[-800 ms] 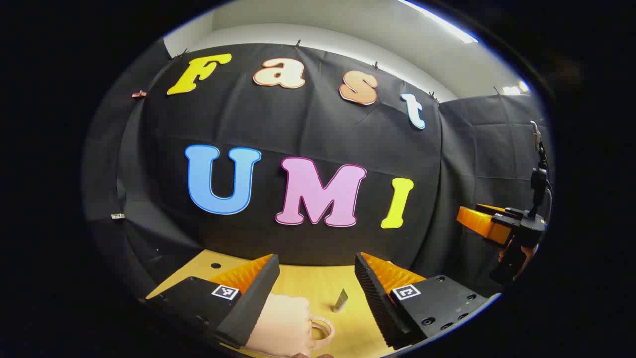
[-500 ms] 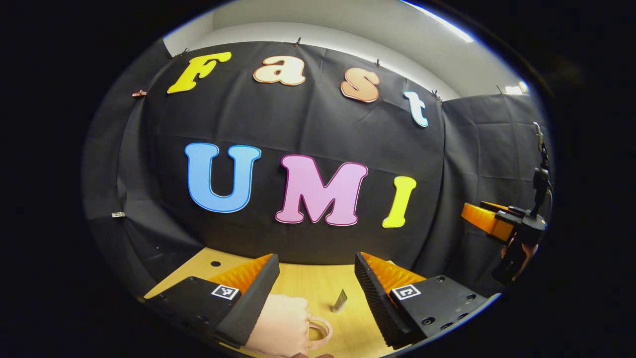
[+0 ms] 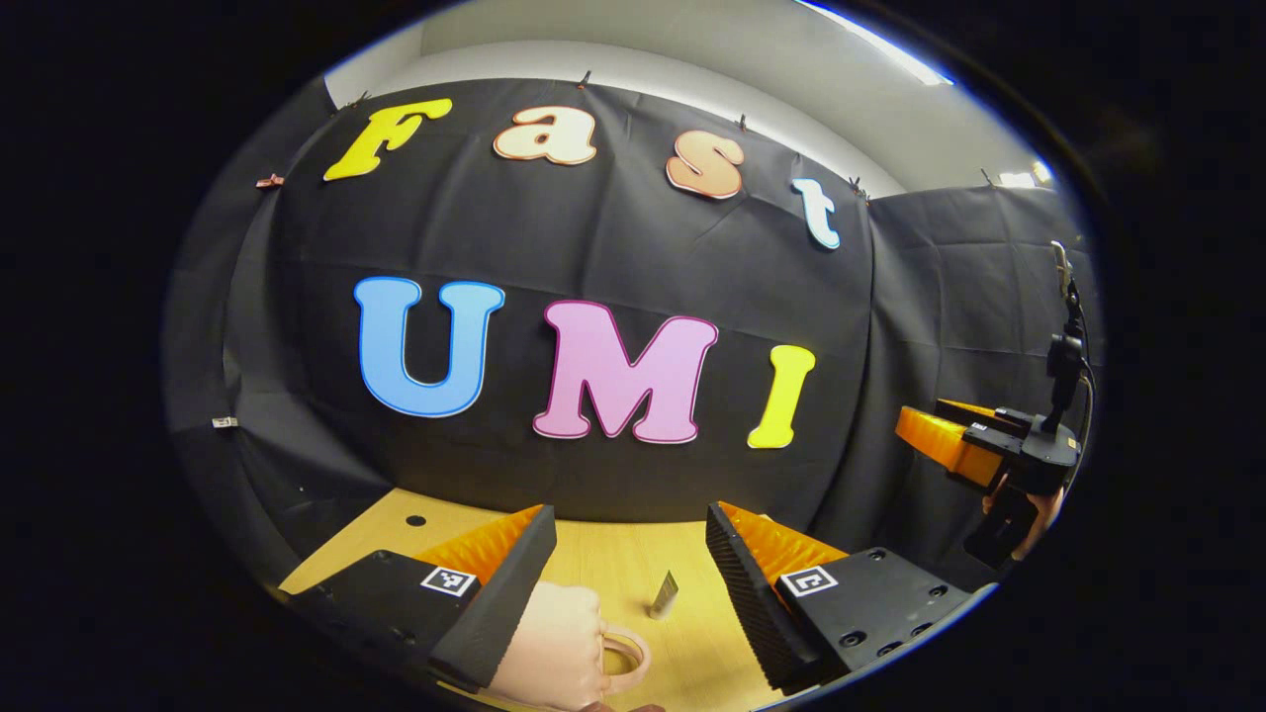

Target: First open the suitcase, pack the skin care products into it, and then close the suitcase.

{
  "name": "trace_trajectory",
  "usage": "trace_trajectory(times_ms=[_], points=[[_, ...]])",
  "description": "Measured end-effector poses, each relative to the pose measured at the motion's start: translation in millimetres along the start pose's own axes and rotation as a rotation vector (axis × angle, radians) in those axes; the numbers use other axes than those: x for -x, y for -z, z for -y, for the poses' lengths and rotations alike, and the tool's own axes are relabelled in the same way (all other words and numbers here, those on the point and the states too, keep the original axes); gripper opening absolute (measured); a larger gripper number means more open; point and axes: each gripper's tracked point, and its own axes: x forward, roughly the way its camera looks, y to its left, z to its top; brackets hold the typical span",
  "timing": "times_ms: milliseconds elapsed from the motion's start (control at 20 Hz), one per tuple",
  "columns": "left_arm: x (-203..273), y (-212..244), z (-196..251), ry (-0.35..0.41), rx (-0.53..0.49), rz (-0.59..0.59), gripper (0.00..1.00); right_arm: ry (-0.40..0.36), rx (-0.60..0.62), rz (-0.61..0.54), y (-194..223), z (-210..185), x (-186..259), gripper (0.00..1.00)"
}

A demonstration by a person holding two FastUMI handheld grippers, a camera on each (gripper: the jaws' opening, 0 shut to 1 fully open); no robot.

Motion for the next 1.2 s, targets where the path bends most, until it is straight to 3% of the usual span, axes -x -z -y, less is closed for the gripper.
trace_trajectory(times_ms=[150,400,550,600,650,800,900,1050,1200], points=[[-11,25,14,0.054,0.034,-0.055,0.96,0.008,-0.009,-0.011,5,5,3,0.96],[-38,136,27,0.072,0.131,-0.378,0.96,0.019,-0.012,-0.031,21,21,14,0.98],[-54,202,37,0.058,0.112,-0.550,0.96,0.036,-0.026,-0.050,33,41,21,0.96],[-61,219,42,0.061,0.106,-0.593,0.92,0.044,-0.044,-0.062,38,48,22,0.96],[-67,238,46,0.060,0.103,-0.646,0.96,0.049,-0.064,-0.078,44,55,25,0.96],[-86,288,45,-0.001,0.108,-0.797,0.96,0.059,-0.084,-0.112,59,76,32,0.96],[-102,319,33,-0.059,0.054,-0.861,0.96,0.067,-0.065,-0.129,66,94,37,0.96],[-116,347,21,-0.123,-0.024,-0.917,0.97,0.080,-0.033,-0.159,80,120,44,0.96],[-118,364,17,-0.159,-0.028,-0.952,0.96,0.081,-0.045,-0.190,94,135,44,0.96]])
